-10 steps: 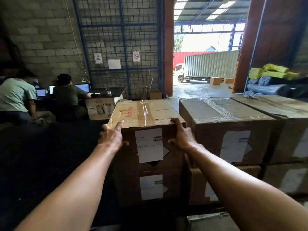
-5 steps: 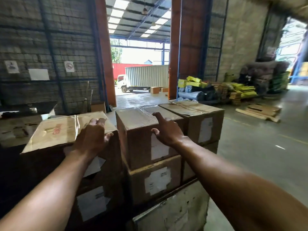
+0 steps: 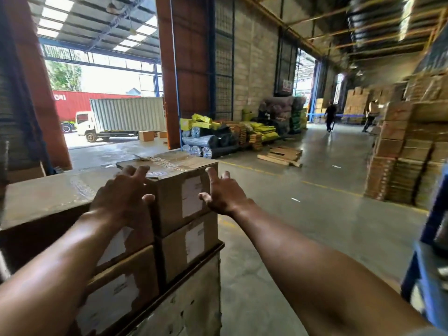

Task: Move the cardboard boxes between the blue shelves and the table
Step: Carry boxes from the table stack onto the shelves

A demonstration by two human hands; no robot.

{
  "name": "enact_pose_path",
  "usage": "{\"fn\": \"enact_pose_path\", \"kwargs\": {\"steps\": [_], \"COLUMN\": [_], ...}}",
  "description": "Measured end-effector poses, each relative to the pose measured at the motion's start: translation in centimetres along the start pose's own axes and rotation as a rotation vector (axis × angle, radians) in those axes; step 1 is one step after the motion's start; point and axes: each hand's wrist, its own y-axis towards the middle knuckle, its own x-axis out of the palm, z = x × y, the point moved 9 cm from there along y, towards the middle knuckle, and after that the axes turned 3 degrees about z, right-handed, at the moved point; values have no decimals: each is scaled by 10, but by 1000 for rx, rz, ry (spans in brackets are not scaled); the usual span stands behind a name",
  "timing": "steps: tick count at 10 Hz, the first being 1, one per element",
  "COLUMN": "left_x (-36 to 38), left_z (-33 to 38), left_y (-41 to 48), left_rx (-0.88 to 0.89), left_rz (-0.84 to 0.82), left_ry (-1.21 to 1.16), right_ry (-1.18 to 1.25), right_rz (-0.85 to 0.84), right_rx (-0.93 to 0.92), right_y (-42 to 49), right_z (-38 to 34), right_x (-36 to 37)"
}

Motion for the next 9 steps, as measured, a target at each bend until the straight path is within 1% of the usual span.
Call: {"fn": "enact_pose_path", "kwargs": {"steps": [1,2,3,4,5,6,8,9], "left_x": [43,157,255,267,173,140,166,174], "left_z": [25,-15,-36,-23,33,51,-3,-21], "left_y": [46,140,226,224,170,161,159,152], "left_rx": [-24,-66,-32,-85,-171,-178,-429,-458], "left_rz": [-30,7,42,-72,-31,-4,-91,-77], "left_ry": [24,68,82,78,128,192,249,301], "right_ry": [-28,-22,-8,10,44,84,65,56], "right_rz": [-30,-65,-78,-117,-121,-103,-159,-193], "right_rx": [-14,-24,-46,-80,-138,-186,-251,-269], "right_y": [24,55,87,117,149,178,220,237], "right_z": [49,94,124,136,133,124,104,102], "right_x": [-4,-1,6,22,39,58,107,126]}}
